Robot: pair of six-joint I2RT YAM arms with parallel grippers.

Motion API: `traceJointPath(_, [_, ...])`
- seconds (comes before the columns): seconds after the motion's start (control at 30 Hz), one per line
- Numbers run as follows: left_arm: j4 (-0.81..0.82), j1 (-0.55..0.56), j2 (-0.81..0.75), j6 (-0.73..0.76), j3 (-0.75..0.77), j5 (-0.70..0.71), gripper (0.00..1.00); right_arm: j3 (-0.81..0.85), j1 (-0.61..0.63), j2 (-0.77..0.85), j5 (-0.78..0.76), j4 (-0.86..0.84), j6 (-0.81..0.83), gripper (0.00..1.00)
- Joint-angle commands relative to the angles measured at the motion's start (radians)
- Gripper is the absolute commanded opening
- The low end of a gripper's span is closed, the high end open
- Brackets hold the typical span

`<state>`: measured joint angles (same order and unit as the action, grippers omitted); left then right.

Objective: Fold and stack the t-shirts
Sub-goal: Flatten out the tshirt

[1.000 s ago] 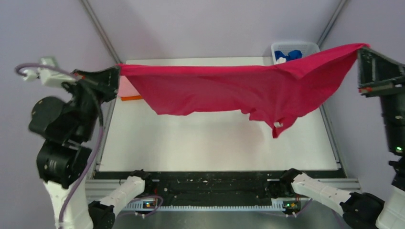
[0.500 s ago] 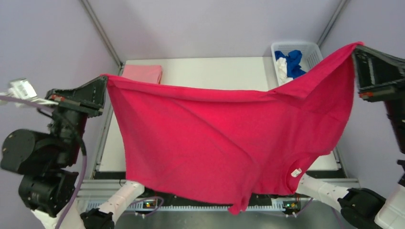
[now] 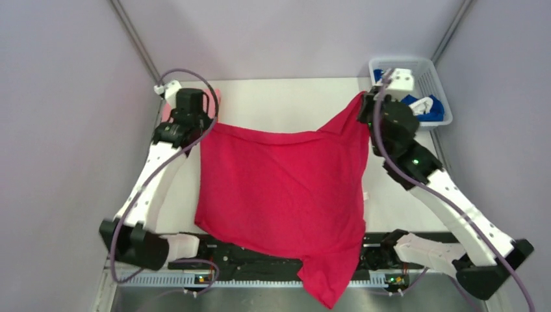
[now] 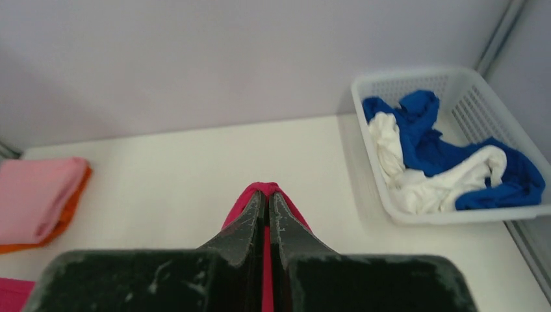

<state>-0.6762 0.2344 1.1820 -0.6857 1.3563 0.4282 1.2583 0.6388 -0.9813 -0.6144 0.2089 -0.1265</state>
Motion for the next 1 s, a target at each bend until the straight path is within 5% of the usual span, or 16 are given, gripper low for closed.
traceJointPath(0.0, [0.082,-0.088,0.200,-0.073,-0.057,0.043,0.00,-0.100,-0.072,-0.094,-0.095,-0.201,-0.054,0.00])
traceJointPath(0.27, [0.105,-0.129,0.587,-0.046,0.113,0.039,0.00,-0.115,-0.210,-0.376,0.057,-0.306,-0.150,0.00])
traceJointPath(0.67, [0.054,-0.164,0.943,-0.035,0.470,0.004,0.00,0.054,-0.292,-0.743,0.101,-0.342,-0.190,0.00])
traceJointPath(0.73, [0.055,-0.171,0.995,-0.045,0.507,-0.005,0.15,0.091,-0.314,-0.814,0.114,-0.333,-0.213,0.00])
traceJointPath(0.87, [0.025,-0.177,1.084,-0.030,0.657,-0.011,0.80,0.257,-0.357,-0.991,0.155,-0.292,-0.243,0.00])
traceJointPath(0.9, [-0.002,-0.178,1.103,-0.025,0.716,-0.020,0.90,0.328,-0.373,-1.042,0.186,-0.234,-0.259,0.13])
traceJointPath(0.97, [-0.052,-0.179,1.113,-0.011,0.799,-0.051,0.98,0.477,-0.397,-1.123,0.253,-0.080,-0.307,0.59])
